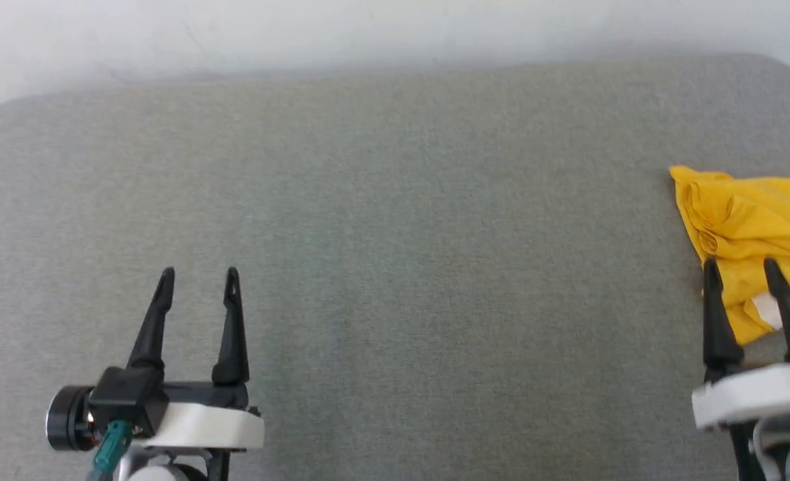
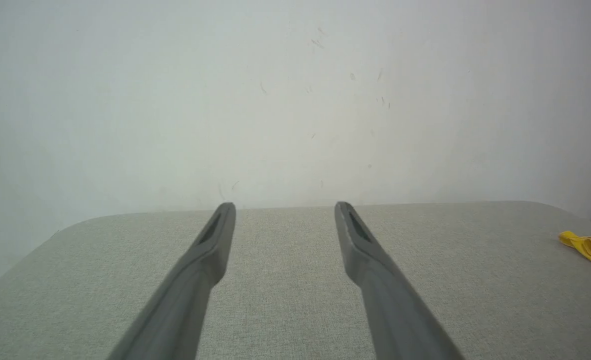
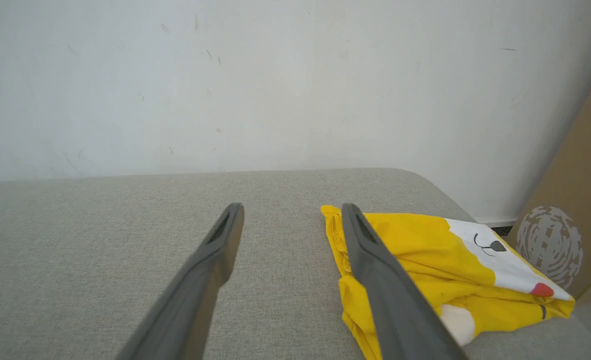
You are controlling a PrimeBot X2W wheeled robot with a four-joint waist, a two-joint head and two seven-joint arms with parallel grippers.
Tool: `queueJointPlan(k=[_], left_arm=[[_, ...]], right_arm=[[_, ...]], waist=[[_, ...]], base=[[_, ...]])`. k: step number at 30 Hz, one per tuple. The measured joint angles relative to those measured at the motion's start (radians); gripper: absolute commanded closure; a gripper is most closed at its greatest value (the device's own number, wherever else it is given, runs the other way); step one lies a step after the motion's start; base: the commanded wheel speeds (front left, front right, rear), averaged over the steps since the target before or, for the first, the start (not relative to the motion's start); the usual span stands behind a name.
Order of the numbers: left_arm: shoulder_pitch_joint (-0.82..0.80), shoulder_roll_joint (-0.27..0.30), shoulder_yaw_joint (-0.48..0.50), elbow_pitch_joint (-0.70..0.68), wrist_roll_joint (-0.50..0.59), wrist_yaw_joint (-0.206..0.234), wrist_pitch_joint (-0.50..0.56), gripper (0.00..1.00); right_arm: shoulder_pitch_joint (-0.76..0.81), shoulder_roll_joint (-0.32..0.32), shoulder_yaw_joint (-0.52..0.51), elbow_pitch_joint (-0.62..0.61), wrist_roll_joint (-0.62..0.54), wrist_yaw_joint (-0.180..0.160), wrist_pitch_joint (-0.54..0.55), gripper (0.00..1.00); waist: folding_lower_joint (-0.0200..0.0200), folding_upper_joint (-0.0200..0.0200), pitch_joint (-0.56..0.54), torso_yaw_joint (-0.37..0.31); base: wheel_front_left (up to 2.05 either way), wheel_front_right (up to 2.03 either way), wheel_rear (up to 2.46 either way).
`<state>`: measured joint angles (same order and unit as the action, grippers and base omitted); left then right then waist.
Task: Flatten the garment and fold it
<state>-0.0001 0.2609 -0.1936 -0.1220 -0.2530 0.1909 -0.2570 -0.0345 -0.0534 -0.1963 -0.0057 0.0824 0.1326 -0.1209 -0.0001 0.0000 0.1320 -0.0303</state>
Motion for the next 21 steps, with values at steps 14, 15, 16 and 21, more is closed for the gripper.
queueJointPlan(k=[14,15,16,21], left_arm=[[0.076,-0.067,0.05,-0.002,0.046,-0.042,0.0,0.0],[0.078,-0.072,0.051,0.002,0.05,-0.047,0.0,0.0],[0.079,-0.076,0.053,0.006,0.053,-0.051,0.0,0.0],[0.081,-0.101,0.068,0.016,0.061,-0.068,0.0,0.0]], right_arm=[[0.072,0.0,0.009,0.067,0.026,0.0,-0.083,0.0],[0.072,0.0,0.008,0.069,0.025,0.0,-0.083,0.0],[0.072,0.0,0.007,0.071,0.023,0.0,-0.084,0.0],[0.072,0.0,0.0,0.073,0.012,0.0,-0.093,0.0]], waist=[[0.0001,0.0,-0.068,0.035],[0.0001,0.0,-0.069,0.035],[0.0001,0.0,-0.07,0.035],[0.0001,0.0,-0.068,0.035]], base=[[0.0,0.0,0.0],[0.0,0.0,0.0],[0.0,0.0,0.0],[0.0,0.0,0.0]])
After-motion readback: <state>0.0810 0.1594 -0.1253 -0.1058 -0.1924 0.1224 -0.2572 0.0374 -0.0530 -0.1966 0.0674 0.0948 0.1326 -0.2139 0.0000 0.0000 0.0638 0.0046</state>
